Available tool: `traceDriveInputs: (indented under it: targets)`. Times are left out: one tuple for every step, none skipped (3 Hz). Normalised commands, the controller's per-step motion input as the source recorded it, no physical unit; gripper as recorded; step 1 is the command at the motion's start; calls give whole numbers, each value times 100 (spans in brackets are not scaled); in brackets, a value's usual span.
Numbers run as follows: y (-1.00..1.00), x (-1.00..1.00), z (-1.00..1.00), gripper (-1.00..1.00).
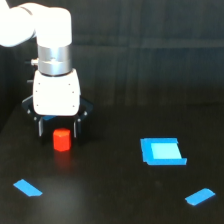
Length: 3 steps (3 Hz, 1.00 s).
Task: Pick up the red object from the table
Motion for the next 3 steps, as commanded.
traceDriveInputs:
  targets:
    - [7, -7, -35, -95]
    - [14, -11, -21, -94]
    - [10, -9, -15, -99]
